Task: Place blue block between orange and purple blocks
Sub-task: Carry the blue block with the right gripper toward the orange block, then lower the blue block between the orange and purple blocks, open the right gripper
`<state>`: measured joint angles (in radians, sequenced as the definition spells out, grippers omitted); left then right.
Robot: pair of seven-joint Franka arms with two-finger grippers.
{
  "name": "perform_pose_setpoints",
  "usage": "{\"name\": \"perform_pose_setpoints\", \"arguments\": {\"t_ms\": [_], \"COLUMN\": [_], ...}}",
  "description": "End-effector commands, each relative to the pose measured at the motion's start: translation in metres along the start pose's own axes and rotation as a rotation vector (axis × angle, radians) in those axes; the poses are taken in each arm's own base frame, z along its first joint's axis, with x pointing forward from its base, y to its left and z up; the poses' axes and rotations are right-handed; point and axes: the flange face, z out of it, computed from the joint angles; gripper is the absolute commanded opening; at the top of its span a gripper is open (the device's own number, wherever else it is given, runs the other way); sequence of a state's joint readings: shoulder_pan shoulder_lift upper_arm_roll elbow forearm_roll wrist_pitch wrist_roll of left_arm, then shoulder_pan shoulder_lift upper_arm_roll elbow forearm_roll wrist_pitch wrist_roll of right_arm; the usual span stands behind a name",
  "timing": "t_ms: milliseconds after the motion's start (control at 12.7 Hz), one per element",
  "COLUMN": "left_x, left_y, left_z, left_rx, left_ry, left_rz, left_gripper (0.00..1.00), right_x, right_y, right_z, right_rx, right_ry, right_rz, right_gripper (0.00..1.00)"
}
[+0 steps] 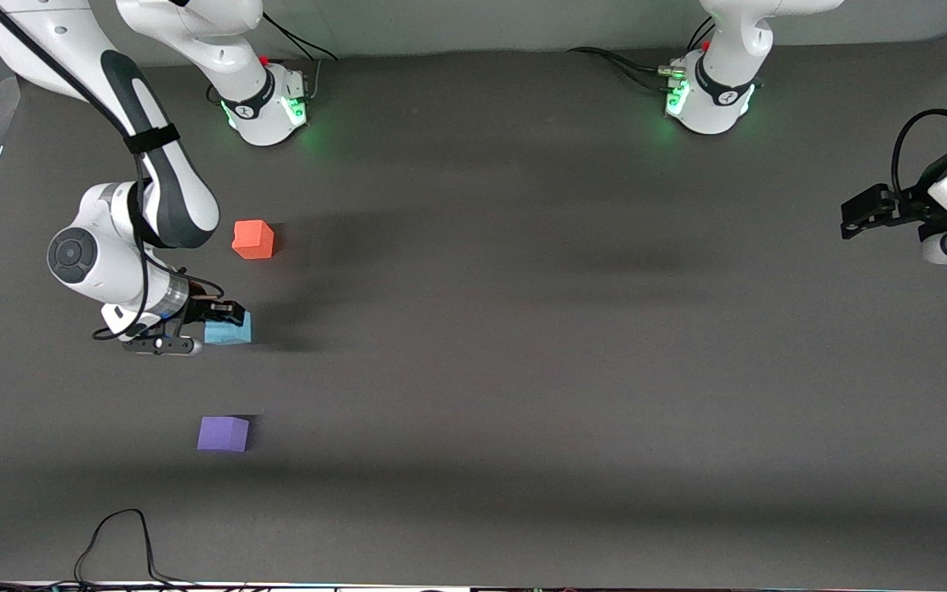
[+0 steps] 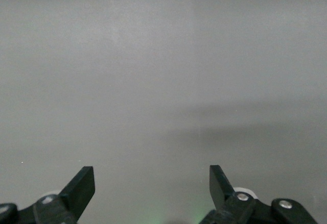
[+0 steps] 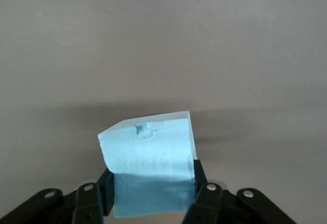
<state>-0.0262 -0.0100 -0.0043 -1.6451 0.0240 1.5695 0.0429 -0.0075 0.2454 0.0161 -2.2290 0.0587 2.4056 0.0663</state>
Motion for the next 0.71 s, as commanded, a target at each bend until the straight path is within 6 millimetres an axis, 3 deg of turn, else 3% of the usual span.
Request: {"name": "perform_pose_setpoints", "arguments": {"t_ms": [0, 236, 550, 629], "left_x": [0.000, 0.001, 0.003, 0.003], "left_y": [0.003, 0.002, 0.003, 0.004], "left_z": [-0.004, -0.004, -0.003, -0.003], "left_rx": [0.004, 0.002, 0.006, 0.006], "left_ry": [-0.005, 0.003, 0.004, 0.004], "left_rz": [-0.003, -0.005, -0.002, -0.002], "left_gripper": [1.00, 1.00, 1.00, 1.00], "right_x": [-0.003, -0.002, -0.001, -0.001], "right_y": [0.009, 0.010, 0.009, 0.009], "right_z": [0.019, 0.042, 0.054, 0.055], "right_rx": [0.011, 0.016, 0.015, 0.014], "right_ry": [0.009, 0.018, 0.025, 0.022], "right_rz": [0.022, 0.045, 0.044, 0.045], "right_gripper": [0.29, 0.30, 0.34, 0.47]}}
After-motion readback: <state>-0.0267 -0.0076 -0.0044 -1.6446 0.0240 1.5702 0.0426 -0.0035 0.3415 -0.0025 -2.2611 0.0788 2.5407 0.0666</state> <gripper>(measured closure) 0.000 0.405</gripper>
